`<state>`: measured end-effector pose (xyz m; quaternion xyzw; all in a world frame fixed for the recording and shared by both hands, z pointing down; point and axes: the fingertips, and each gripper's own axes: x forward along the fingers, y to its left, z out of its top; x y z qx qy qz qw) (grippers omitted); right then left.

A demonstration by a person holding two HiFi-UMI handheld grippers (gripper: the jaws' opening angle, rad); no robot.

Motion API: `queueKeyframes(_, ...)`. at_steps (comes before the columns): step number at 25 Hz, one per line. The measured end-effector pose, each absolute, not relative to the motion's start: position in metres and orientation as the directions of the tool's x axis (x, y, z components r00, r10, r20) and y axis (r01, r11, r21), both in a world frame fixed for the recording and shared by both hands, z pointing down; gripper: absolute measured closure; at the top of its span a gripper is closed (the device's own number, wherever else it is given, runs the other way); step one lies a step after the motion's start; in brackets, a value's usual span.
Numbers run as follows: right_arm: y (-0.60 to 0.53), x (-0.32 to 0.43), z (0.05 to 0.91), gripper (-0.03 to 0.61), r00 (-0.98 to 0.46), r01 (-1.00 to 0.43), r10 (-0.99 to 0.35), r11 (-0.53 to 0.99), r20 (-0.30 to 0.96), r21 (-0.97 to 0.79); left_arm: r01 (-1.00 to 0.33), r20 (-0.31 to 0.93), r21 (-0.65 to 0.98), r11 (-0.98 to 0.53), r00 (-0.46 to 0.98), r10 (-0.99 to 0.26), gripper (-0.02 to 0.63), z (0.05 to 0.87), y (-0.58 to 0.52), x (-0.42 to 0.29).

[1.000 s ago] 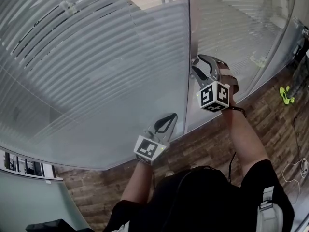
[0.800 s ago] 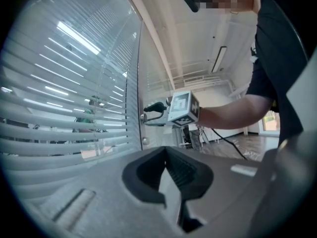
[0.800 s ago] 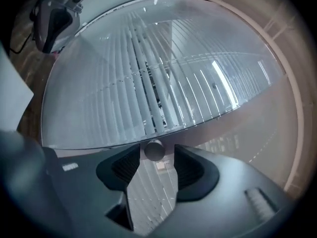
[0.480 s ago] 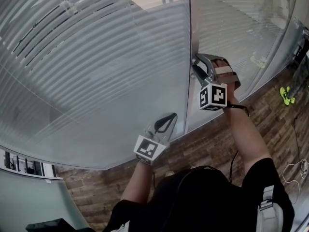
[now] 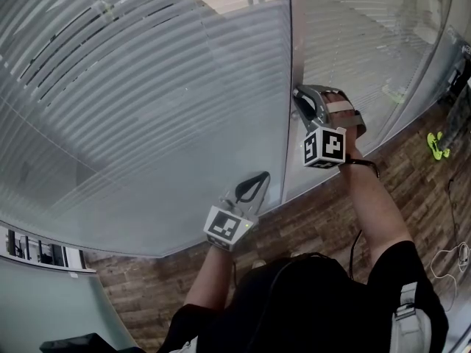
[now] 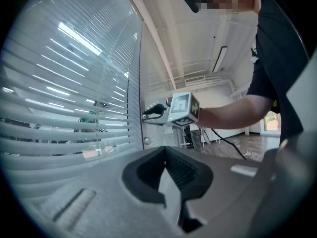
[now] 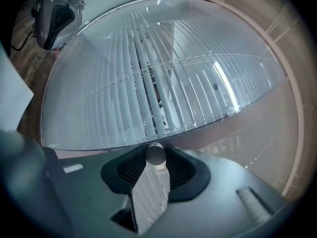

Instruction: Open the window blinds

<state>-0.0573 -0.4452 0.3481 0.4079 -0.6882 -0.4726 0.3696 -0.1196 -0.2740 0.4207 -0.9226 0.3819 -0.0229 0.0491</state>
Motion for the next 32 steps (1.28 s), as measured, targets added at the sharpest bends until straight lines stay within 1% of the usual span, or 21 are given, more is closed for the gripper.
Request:
queueKeyframes(4, -0.445, -0.057, 0.342, 0.453, -0.413, -0.348, -0.902, 0.282, 0.124, 0.894, -0.710, 0.002, -0.126, -0.693, 0.699, -0.716, 0.611, 0.427, -0.275, -0.123)
queueKeyframes(9, -0.445, -0.054, 0.342, 0.453, -0.444, -0.503, -0.884, 0.380, 0.146, 0.776, -0.711, 0.000, -0.114, -0.694, 0.698, -0.716, 0.609, 0.426, -0.274, -0.123)
queueKeyframes(13, -0.448, -0.050, 0.338, 0.453, -0.459, -0.643, -0.879, 0.429, 0.129, 0.635, -0.710, 0.021, -0.103, -0.697, 0.699, -0.715, 0.609, 0.427, -0.271, -0.122)
queueKeyframes(19, -0.452, -0.047, 0.340, 0.453, -0.489, -0.773, -0.866, 0.487, 0.108, 0.407, -0.716, -0.007, -0.108, -0.690, 0.695, -0.719, 0.609, 0.431, -0.271, -0.125)
queueKeyframes(22, -0.453, -0.044, 0.340, 0.453, -0.493, -0.815, -0.865, 0.497, 0.096, 0.297, -0.714, -0.006, -0.113, -0.691, 0.696, -0.718, 0.609, 0.430, -0.271, -0.124)
queueKeyframes(28, -0.459, -0.039, 0.346, 0.453, -0.501, -0.842, -0.862, 0.507, 0.084, 0.182, -0.708, 0.008, -0.111, -0.698, 0.701, -0.713, 0.609, 0.431, -0.270, -0.123)
queueKeyframes(32, -0.459, -0.038, 0.344, 0.451, -0.521, -0.852, -0.851, 0.523, 0.061, 0.010, -0.711, 0.010, -0.113, -0.695, 0.698, -0.716, 0.609, 0.435, -0.270, -0.126)
